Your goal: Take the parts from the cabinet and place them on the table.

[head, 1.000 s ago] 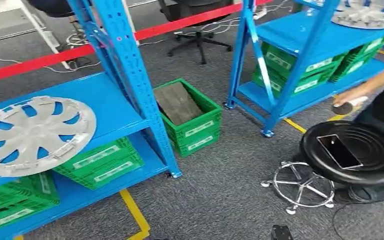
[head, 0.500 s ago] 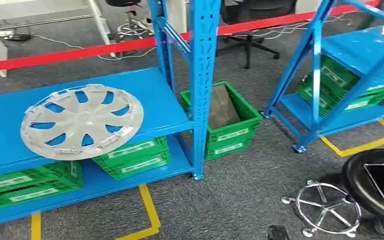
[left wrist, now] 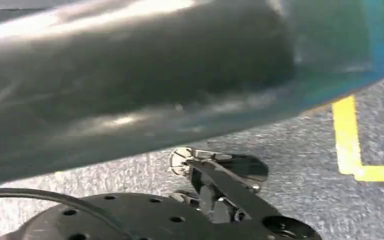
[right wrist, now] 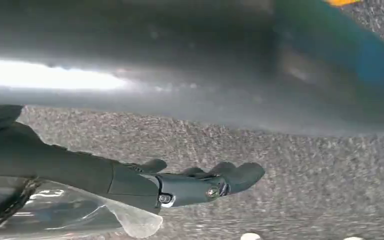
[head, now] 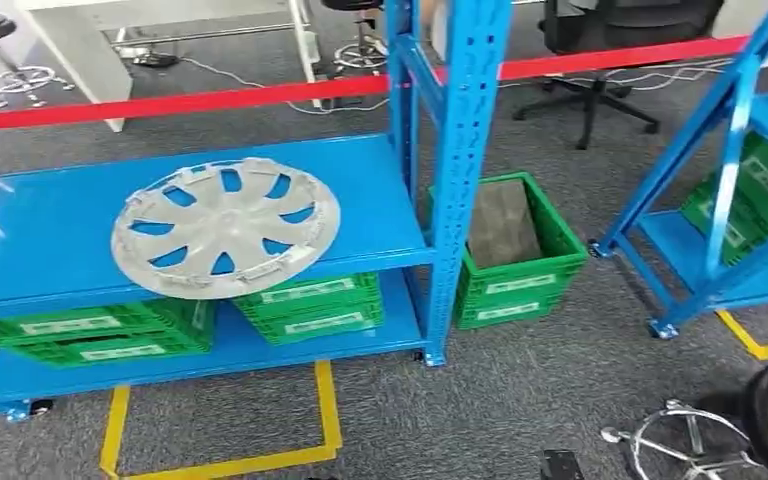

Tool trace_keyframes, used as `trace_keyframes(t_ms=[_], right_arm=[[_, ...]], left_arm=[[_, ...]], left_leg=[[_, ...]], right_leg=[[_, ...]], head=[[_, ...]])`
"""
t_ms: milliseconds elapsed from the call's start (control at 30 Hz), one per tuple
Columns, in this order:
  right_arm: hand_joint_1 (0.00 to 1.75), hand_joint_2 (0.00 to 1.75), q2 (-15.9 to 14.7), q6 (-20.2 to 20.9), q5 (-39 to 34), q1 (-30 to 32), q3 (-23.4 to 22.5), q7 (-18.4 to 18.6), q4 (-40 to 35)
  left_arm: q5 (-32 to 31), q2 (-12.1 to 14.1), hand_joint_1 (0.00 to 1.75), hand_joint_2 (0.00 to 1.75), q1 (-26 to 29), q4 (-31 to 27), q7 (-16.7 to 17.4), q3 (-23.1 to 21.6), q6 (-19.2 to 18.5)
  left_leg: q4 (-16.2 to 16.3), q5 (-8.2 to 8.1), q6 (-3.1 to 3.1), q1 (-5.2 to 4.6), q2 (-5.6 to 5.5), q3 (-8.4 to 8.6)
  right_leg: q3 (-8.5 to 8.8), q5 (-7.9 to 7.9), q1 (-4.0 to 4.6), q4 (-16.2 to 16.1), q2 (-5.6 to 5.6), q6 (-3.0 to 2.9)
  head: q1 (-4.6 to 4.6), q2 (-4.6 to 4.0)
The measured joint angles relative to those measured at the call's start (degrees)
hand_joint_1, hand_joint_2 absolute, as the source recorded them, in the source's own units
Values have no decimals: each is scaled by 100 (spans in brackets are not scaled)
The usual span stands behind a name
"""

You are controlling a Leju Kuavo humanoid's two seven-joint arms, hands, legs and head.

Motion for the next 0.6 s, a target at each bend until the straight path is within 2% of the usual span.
trace_keyframes(t_ms=[33, 67, 100, 233, 267, 300, 333, 367, 400, 433, 467, 500, 533, 567, 600], right_arm=[[0, 0, 2, 0, 0, -6, 0, 0, 0], [0, 0, 2, 0, 0, -7, 0, 0, 0], [0, 0, 7, 0, 0, -4, 0, -2, 0], [0, 0, 24, 4, 2, -51, 0, 0, 0], [0, 0, 24, 4, 2, -64, 0, -2, -13], [0, 0, 24, -2, 2, -71, 0, -11, -13], [0, 0, 24, -4, 2, -68, 0, -7, -13], [0, 0, 24, -4, 2, -63, 0, -4, -13], [0, 0, 24, -4, 2, -34, -2, 7, -13], [0, 0, 24, -7, 2, -14, -2, 9, -13], [0, 0, 24, -7, 2, -7, -2, 9, -13], [0, 0, 24, -9, 2, -11, -4, 7, -13], [0, 0, 24, -9, 2, -17, -4, 7, -15], [0, 0, 24, -7, -4, -17, -4, 2, -15], [0, 0, 24, 11, -35, -20, -9, 2, -15]], left_arm=[[0, 0, 0, 0, 1, 0, 0, 0, 0], [2, 2, 0, 0, -3, 0, 0, 2, 0], [4, 7, 0, 0, -23, -2, 0, 2, 0], [4, 9, 0, 0, 2, -2, 0, 13, 0], [6, 0, 0, 0, 15, -2, 0, 17, 0], [11, 4, 0, 0, 2, -4, 2, 22, 0], [13, 2, 0, 0, -19, -4, 2, 28, -2], [13, -2, 0, 0, -31, -4, 2, 37, -9], [13, -4, 0, 0, -35, -4, 2, 44, -15], [13, -4, 0, 0, -34, -4, 2, 46, -15], [13, -4, 0, 0, -30, -4, 2, 48, -15], [15, -4, 0, 0, -29, -4, 2, 52, -13], [22, -7, 0, 0, -29, -4, 2, 55, -13], [31, -11, 0, 175, -36, -4, 2, 57, -13], [44, -9, 0, 175, -44, -4, 11, 59, -17]], left_leg=[[-535, 274, 48, -18, 84, 272], [-1003, 450, 114, -57, 292, 513], [-1148, 324, 156, -135, 534, 590], [-1238, 370, 260, -138, 274, 567], [-1303, 416, 282, -86, 206, 639], [-1325, 429, 308, -67, 154, 642], [-1324, 431, 319, -58, 76, 628], [-1324, 427, 330, -58, 7, 627], [-1323, 421, 339, -59, -71, 626], [-1321, 420, 339, -59, -165, 633], [-1318, 417, 334, -58, -256, 646], [-1313, 409, 322, -52, -343, 659], [-1305, 396, 303, -46, -419, 675], [-1280, 372, 268, -38, -484, 682], [-1255, 355, 239, -62, -501, 671]], right_leg=[[41, -25, 7, 0, -74, 7], [75, -49, 15, -3, -135, 21], [65, -87, 54, 0, -202, 71], [203, -116, 63, -69, -454, 186], [156, -189, 37, -17, -250, 214], [47, -332, 35, 206, 82, 228], [-164, -540, 26, 624, 254, 236], [-397, -722, 22, 1075, 328, 248], [-618, -838, 22, 1458, 361, 257], [-760, -821, 23, 1642, 377, 261], [-772, -646, 22, 1538, 381, 264], [-663, -366, 16, 1202, 388, 268], [-472, -59, 3, 729, 423, 271], [-261, 214, -27, 202, 582, 276], [-222, 93, -22, 112, 666, 269]], head=[[2, 0], [0, 0], [7, 0], [-2, 0], [10, 0], [43, 0], [63, 0], [74, 0], [79, 0], [78, 0], [79, 0], [77, 0], [76, 0], [79, 0], [81, 0]])
